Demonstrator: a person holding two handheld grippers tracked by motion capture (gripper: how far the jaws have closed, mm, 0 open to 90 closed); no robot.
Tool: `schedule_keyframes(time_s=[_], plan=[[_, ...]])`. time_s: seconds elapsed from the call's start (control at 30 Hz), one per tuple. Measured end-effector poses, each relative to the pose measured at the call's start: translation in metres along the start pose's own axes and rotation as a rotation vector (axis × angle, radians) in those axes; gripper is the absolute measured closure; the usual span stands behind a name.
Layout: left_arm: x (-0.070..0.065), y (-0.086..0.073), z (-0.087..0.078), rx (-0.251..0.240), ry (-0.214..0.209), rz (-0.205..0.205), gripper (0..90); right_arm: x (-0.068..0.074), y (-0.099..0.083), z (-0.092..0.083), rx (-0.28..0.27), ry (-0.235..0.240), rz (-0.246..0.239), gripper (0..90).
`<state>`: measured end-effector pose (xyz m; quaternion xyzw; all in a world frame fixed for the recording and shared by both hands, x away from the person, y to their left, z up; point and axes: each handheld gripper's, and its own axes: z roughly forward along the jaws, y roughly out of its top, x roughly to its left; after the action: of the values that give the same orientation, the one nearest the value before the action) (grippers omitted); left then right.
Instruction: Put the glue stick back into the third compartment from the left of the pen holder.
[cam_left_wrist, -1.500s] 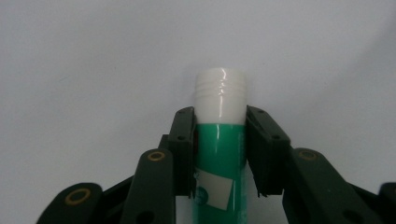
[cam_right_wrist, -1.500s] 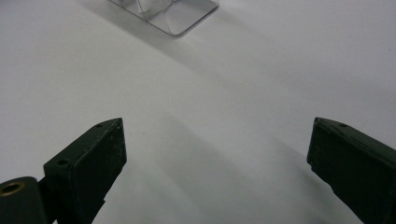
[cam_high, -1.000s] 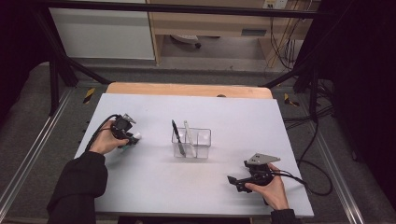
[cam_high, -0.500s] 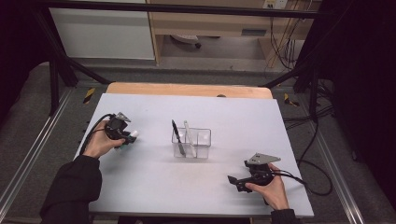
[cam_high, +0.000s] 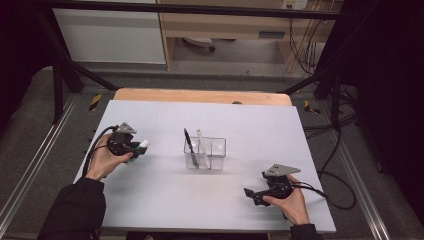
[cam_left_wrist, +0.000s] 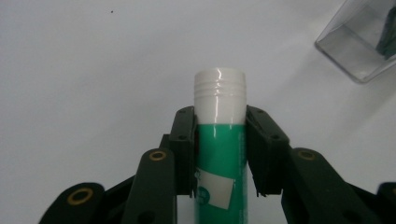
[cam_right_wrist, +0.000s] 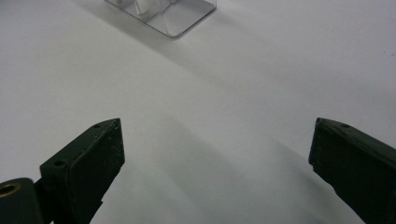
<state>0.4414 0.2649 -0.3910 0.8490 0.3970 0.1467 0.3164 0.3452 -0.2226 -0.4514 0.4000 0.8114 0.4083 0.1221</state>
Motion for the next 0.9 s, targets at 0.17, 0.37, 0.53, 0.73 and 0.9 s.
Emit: schedule_keyframes(time_s=[0.17,0.37,0.53,0.73,0.9], plan=[[-0.01,-0.002,-0.006,-0.045,-0.002,-0.005,65.3,-0.001,0.0,0.0,0.005,0.0,-0.009,3.7],[-0.023,-0.002,-0.013,-0.106,-0.006,-0.017,65.3,-0.001,0.0,-0.001,0.002,0.001,-0.011,3.6],[-0.033,-0.002,-0.018,-0.154,-0.012,-0.019,65.3,-0.002,0.0,-0.001,0.008,0.002,-0.016,3.4],[-0.042,-0.002,-0.023,-0.199,-0.016,-0.035,65.3,-0.002,0.001,-0.001,0.011,0.006,-0.017,3.2],[-0.052,0.001,-0.027,-0.241,-0.022,-0.024,65.3,-0.002,0.001,-0.001,0.008,0.004,-0.019,3.1]])
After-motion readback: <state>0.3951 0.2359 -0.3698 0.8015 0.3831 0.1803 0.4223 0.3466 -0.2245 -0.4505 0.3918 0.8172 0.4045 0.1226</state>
